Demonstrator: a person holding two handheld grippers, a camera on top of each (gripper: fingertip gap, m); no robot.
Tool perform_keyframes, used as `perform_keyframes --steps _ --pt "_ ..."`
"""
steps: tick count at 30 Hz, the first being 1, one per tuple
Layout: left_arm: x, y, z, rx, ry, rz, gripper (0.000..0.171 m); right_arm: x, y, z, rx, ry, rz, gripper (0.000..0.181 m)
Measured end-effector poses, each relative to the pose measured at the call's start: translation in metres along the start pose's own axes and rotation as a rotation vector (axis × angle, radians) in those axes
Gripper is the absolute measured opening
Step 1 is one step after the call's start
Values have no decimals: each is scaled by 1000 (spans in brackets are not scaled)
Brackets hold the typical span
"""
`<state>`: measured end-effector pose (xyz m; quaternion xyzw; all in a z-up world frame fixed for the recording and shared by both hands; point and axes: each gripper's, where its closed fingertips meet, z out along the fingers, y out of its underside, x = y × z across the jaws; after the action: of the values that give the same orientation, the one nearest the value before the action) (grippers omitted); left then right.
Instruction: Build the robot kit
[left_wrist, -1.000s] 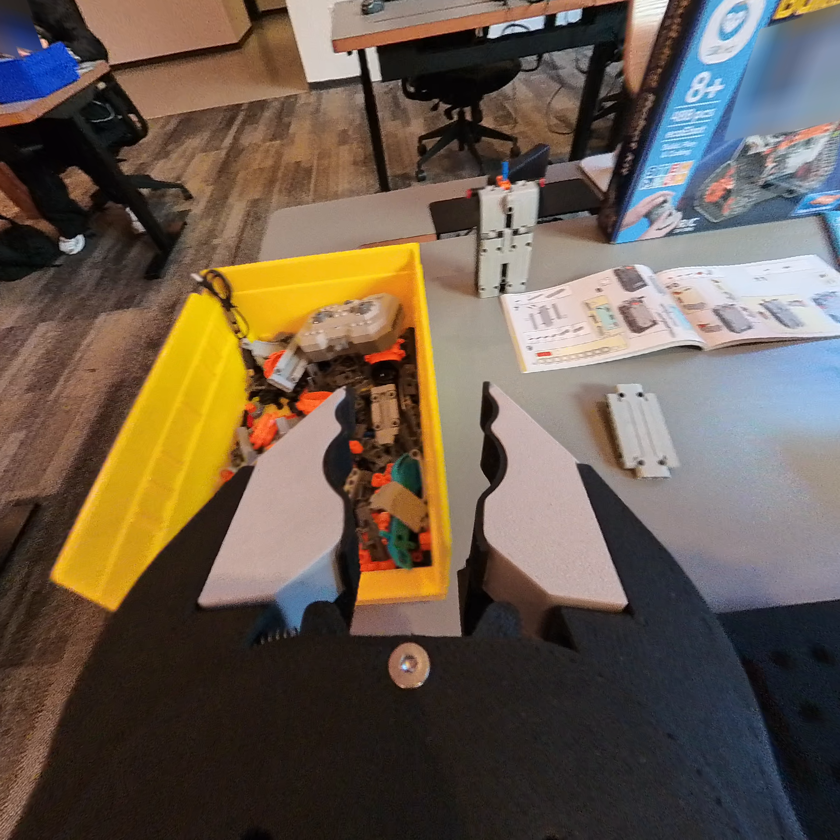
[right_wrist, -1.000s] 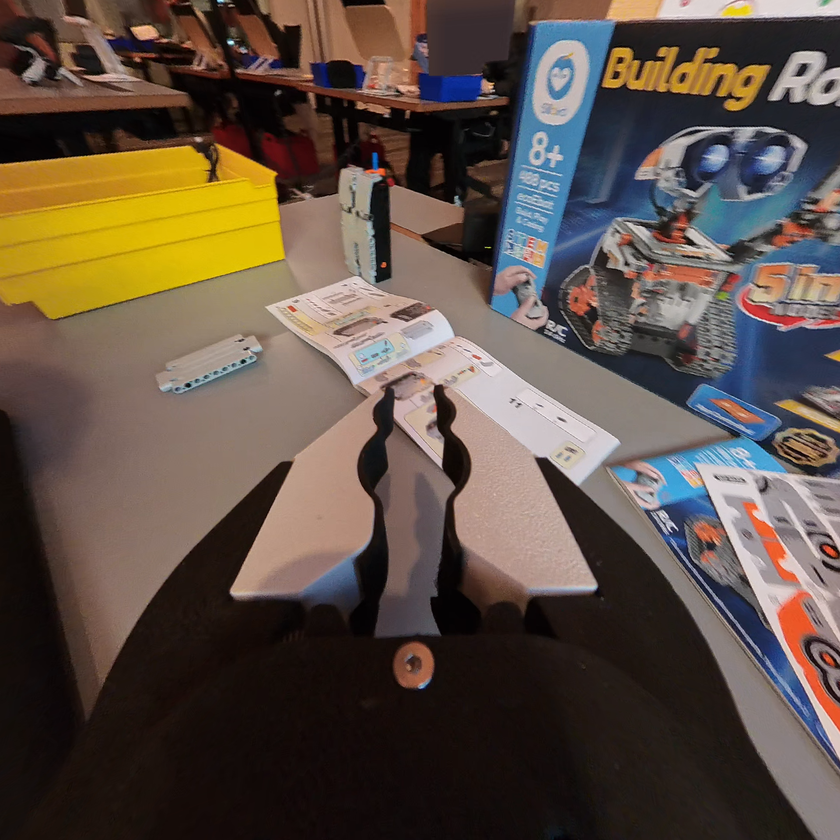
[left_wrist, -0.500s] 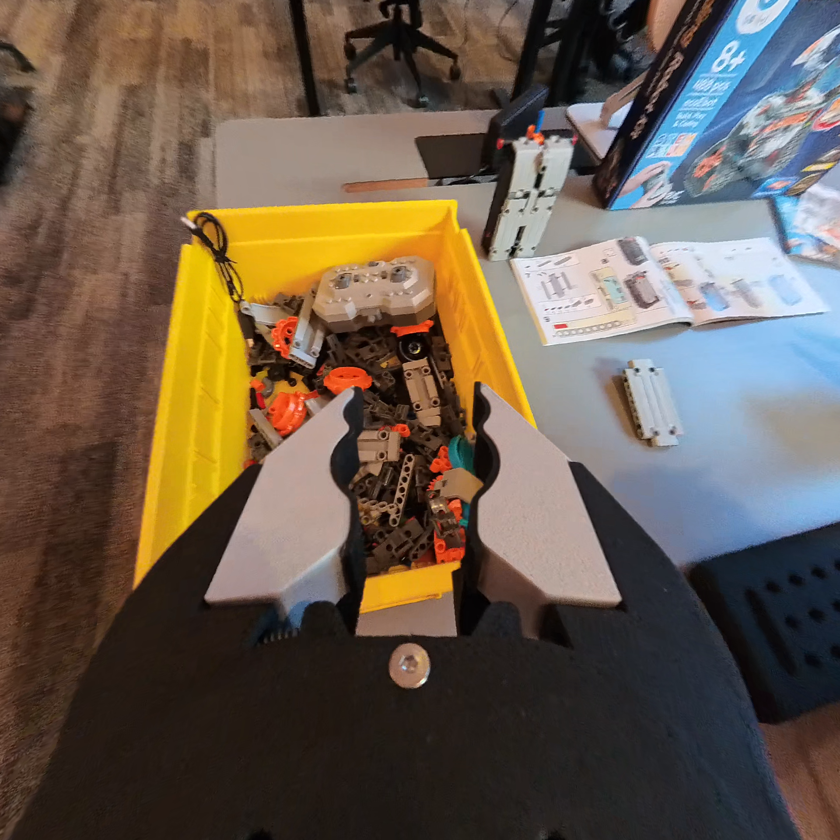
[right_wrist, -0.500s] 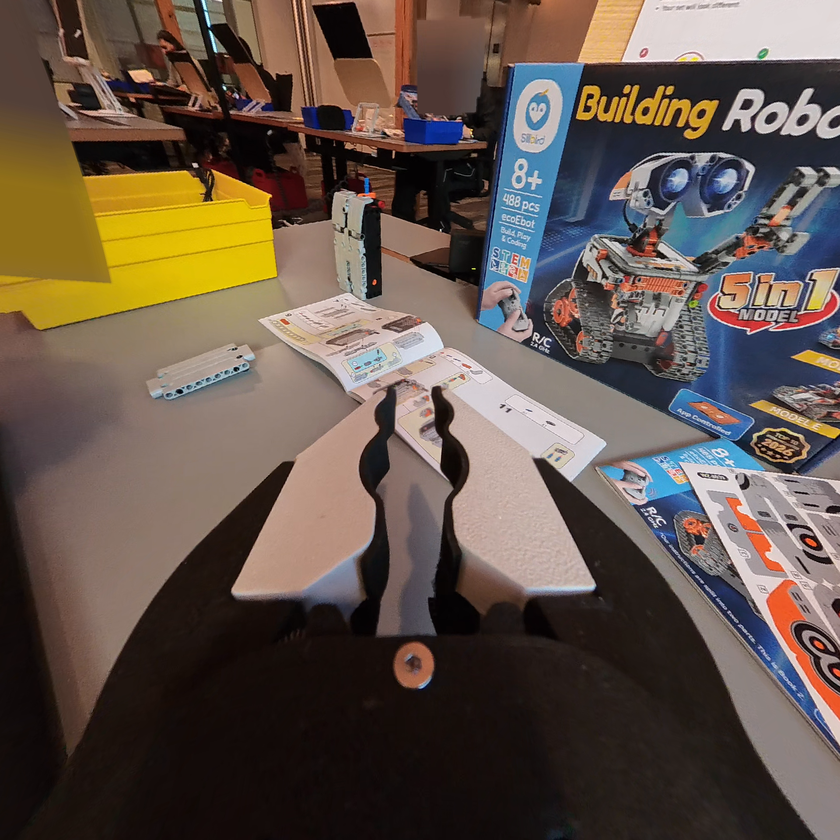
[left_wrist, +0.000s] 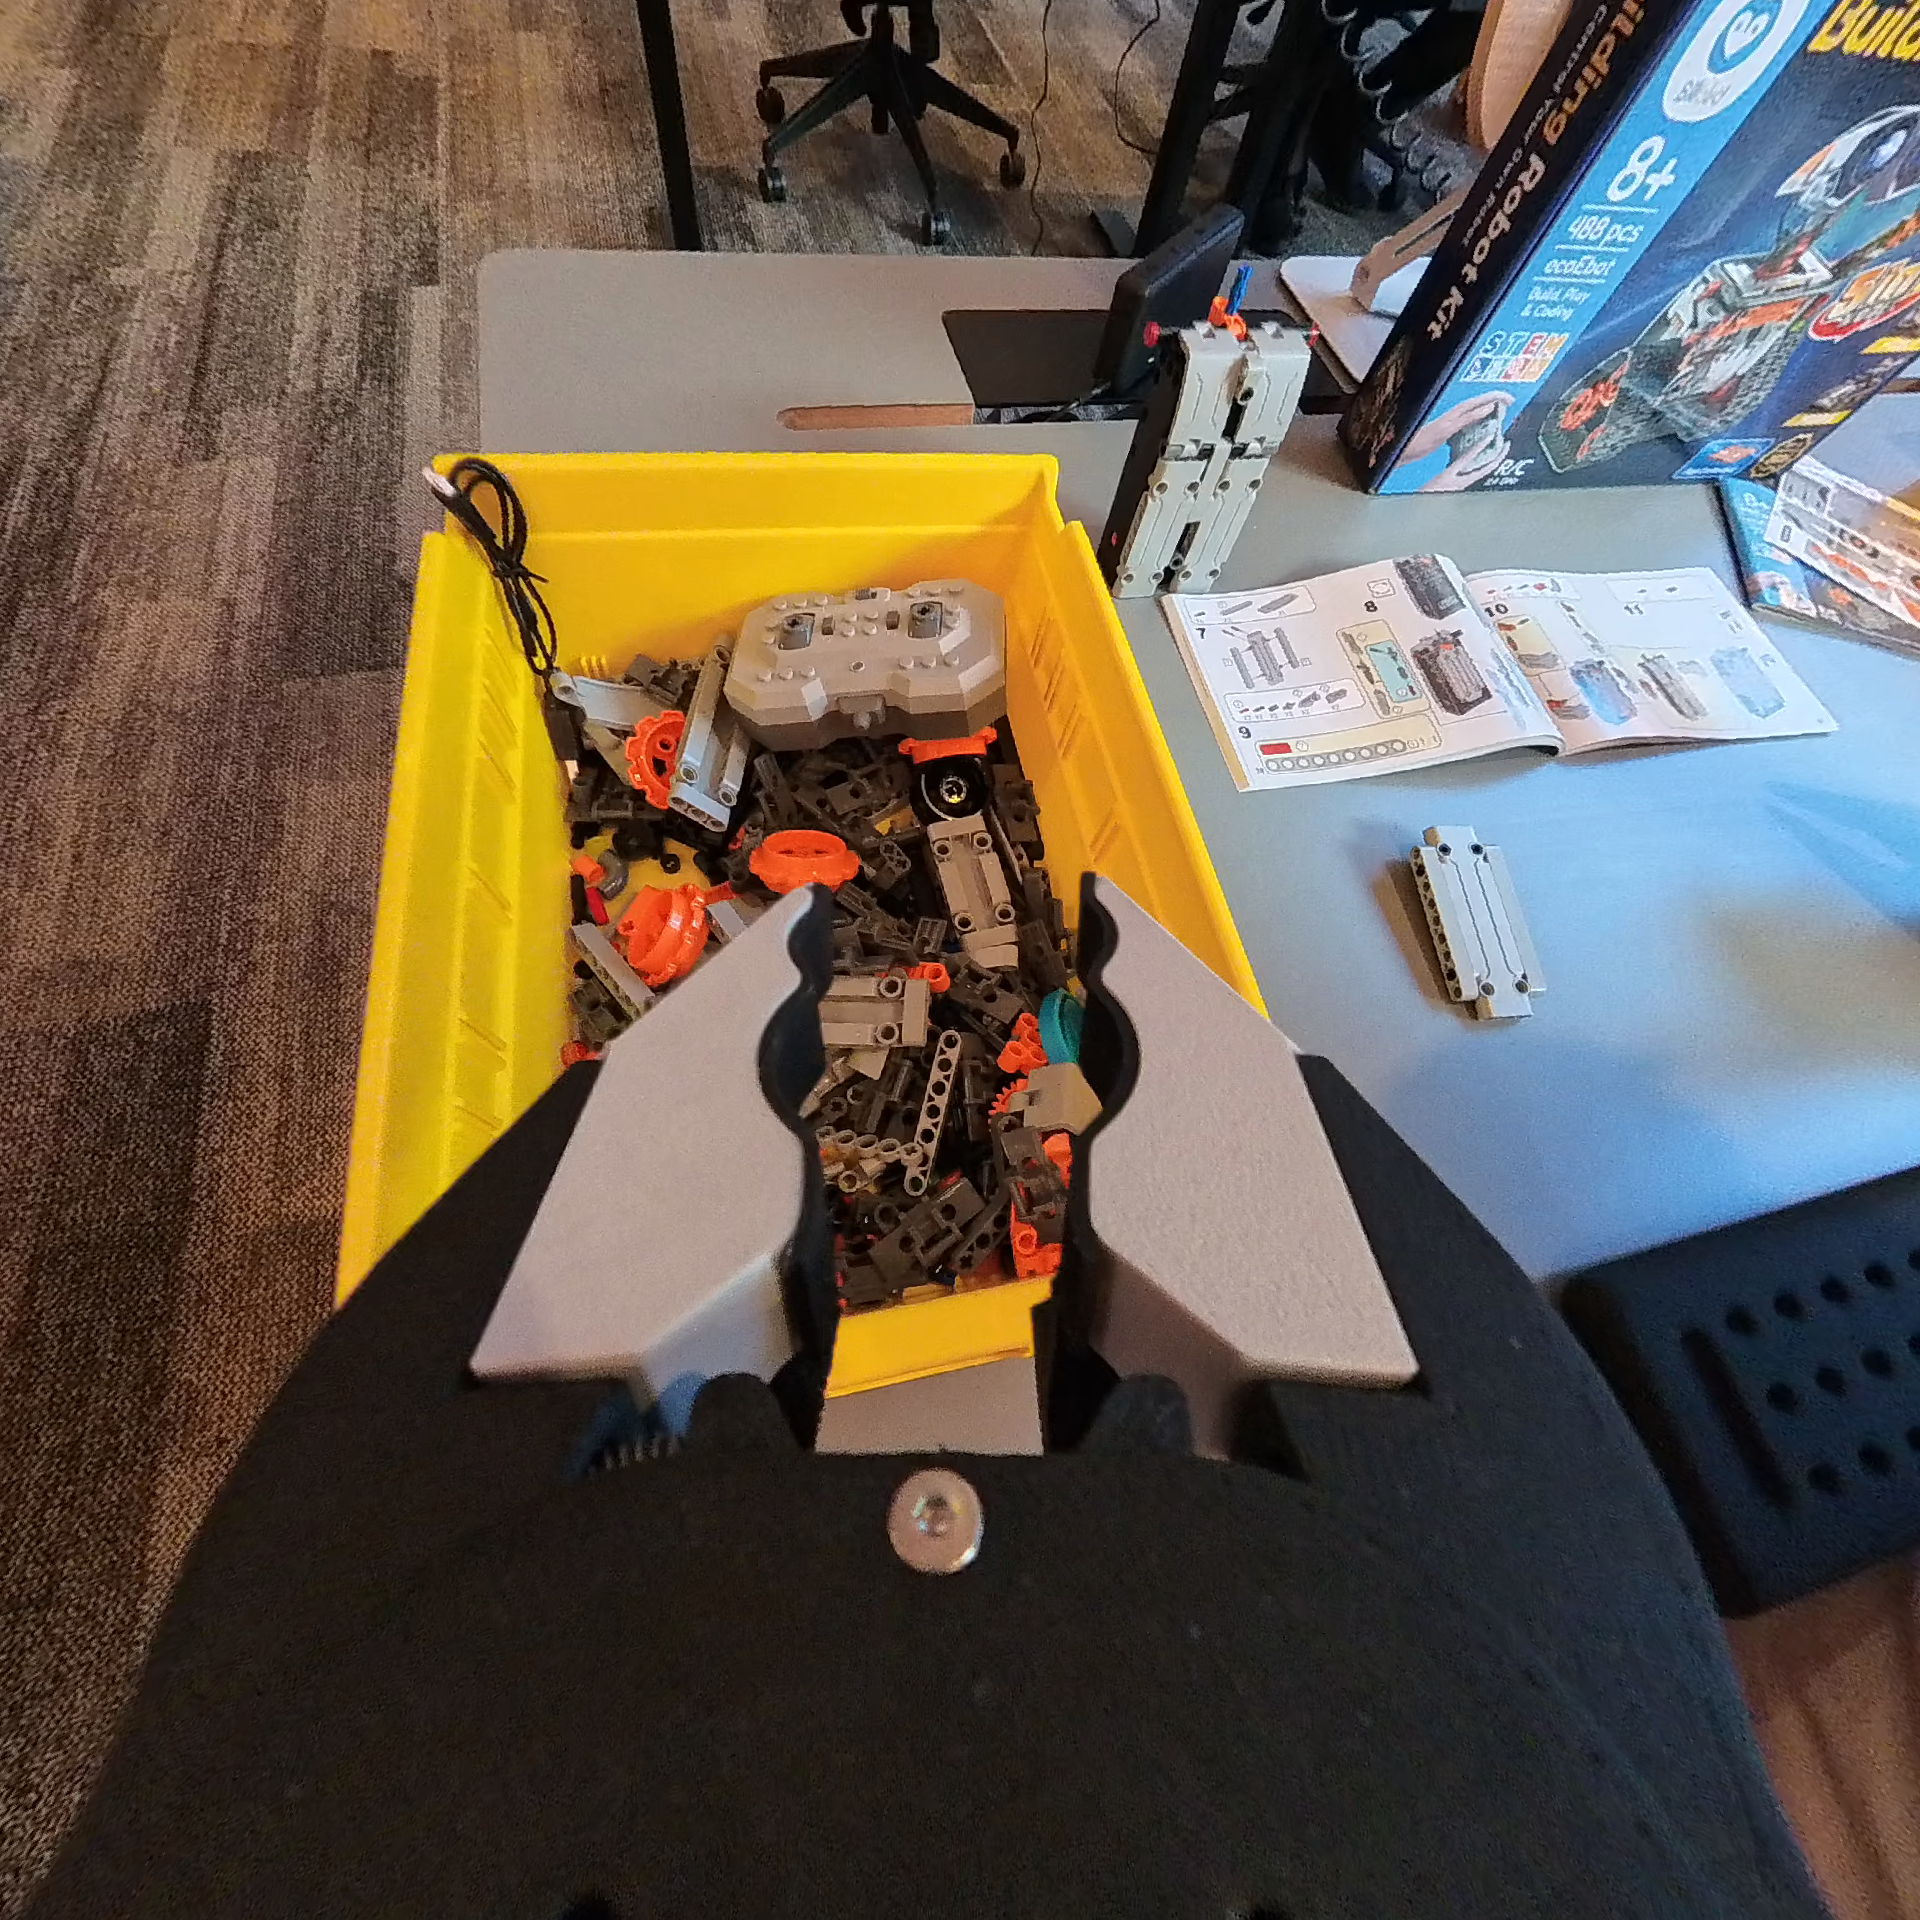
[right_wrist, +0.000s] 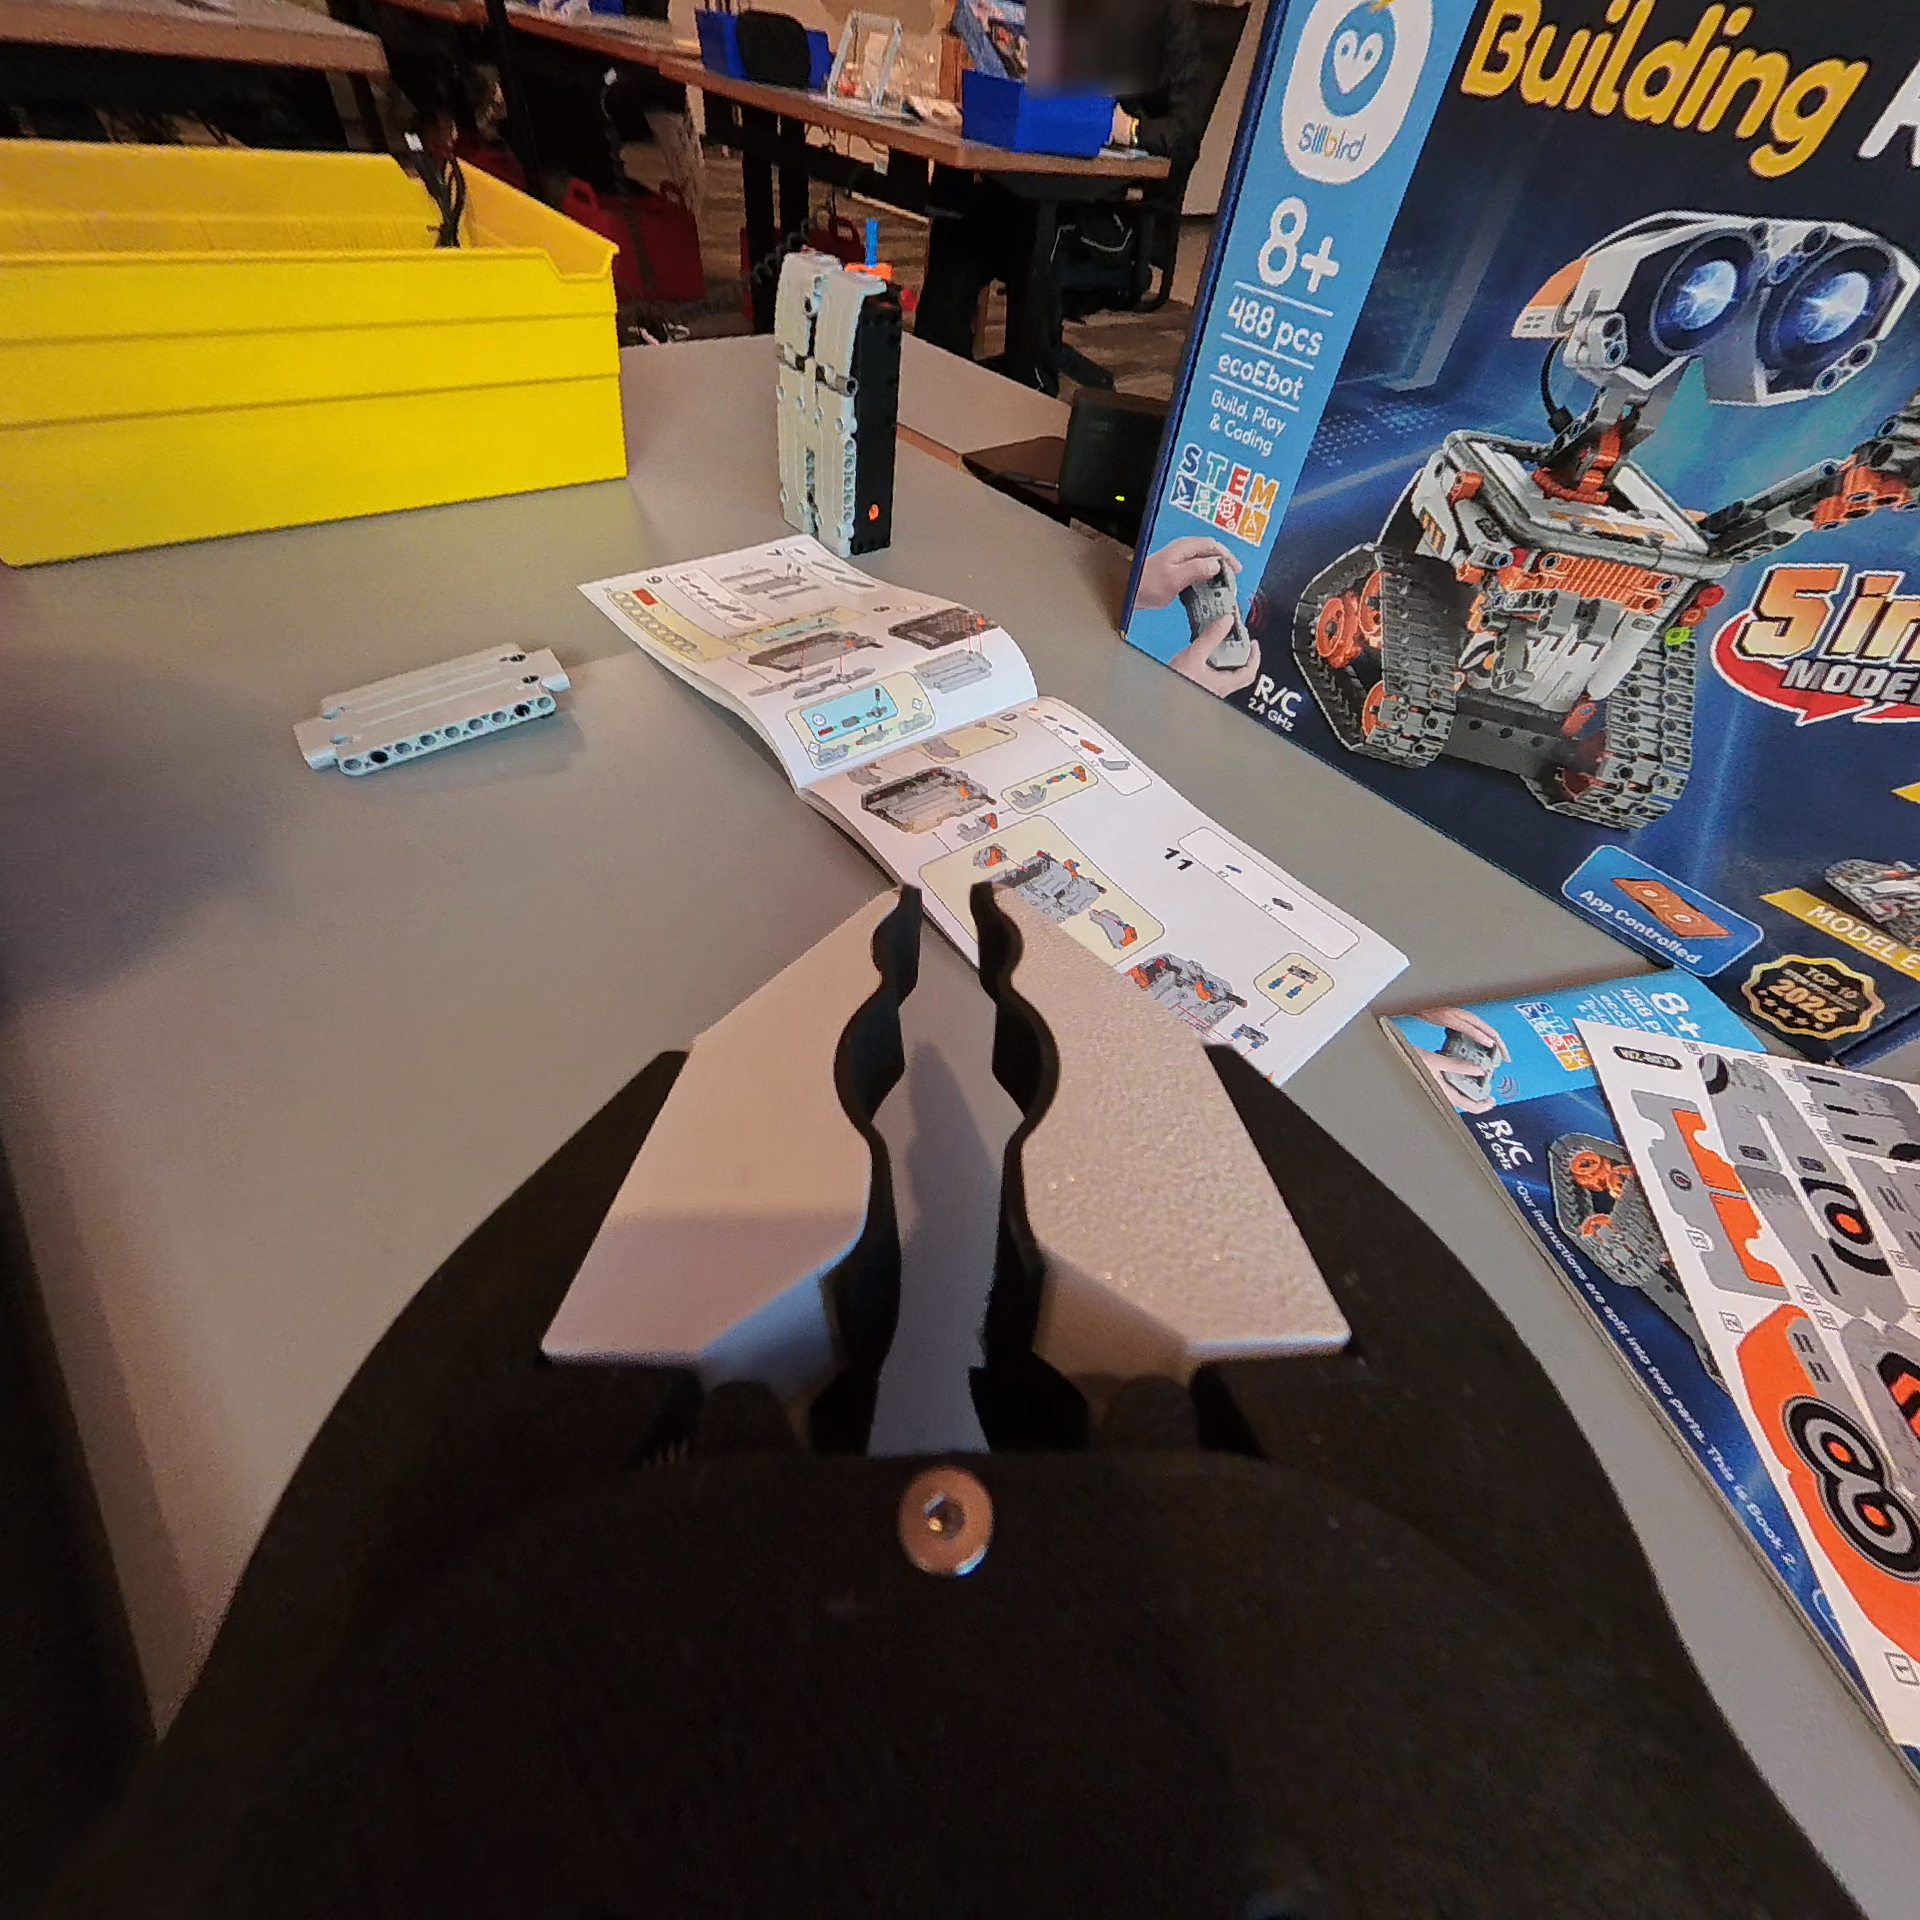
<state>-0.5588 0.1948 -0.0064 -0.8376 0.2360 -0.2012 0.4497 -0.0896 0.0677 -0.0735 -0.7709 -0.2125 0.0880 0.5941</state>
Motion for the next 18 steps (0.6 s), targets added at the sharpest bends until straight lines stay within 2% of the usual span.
perform_keyframes --steps 18 --pt "7 -3 -4 9 -16 28 43 -2 13 4 -78 0 -51 9"
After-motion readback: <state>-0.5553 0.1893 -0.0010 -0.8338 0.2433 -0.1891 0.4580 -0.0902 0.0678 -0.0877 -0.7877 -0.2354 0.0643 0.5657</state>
